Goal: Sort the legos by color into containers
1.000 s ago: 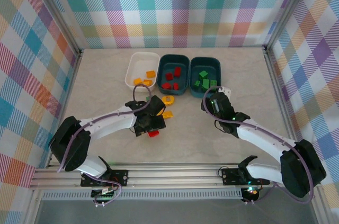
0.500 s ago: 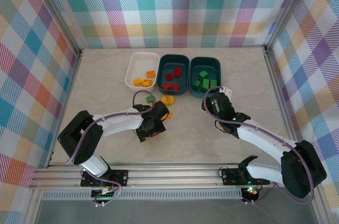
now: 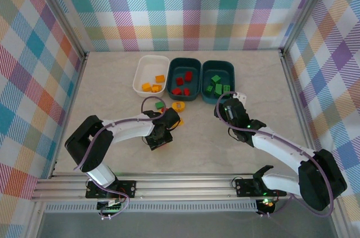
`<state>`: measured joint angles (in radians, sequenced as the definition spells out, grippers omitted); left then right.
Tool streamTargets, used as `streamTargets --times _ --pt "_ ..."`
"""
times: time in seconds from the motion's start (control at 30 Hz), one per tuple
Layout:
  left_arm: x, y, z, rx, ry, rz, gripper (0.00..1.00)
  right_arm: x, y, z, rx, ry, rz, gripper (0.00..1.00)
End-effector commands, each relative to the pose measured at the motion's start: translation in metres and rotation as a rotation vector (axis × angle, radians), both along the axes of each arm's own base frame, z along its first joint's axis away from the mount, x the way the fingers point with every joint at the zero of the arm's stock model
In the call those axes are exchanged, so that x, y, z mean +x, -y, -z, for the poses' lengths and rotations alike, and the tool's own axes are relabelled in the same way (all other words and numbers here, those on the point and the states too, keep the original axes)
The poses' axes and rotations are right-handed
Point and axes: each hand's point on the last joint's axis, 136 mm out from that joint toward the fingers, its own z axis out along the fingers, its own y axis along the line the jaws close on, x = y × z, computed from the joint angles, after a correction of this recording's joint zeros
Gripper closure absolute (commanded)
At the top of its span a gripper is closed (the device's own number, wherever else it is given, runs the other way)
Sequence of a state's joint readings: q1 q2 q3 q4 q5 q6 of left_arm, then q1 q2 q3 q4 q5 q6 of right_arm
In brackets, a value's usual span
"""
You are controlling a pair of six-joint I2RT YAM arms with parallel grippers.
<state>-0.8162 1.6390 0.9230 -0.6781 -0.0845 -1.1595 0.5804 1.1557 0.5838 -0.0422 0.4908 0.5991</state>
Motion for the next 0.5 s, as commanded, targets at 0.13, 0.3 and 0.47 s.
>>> streamTargets --times 0.13,0.3,0.47 --pt "0.046 0.018 -0.061 -0.019 0.213 0.073 0.48 0.001 0.001 -0.004 0.017 0.019 0.021 0.26" --pt "0.094 0.028 -0.105 -0.049 0.322 0.122 0.48 0.001 0.001 -0.004 0.017 0.018 0.021 0.26" --pt "0.16 0.053 -0.133 -0.073 0.389 0.221 0.49 0.0 0.002 -0.006 0.021 0.025 0.023 0.26"
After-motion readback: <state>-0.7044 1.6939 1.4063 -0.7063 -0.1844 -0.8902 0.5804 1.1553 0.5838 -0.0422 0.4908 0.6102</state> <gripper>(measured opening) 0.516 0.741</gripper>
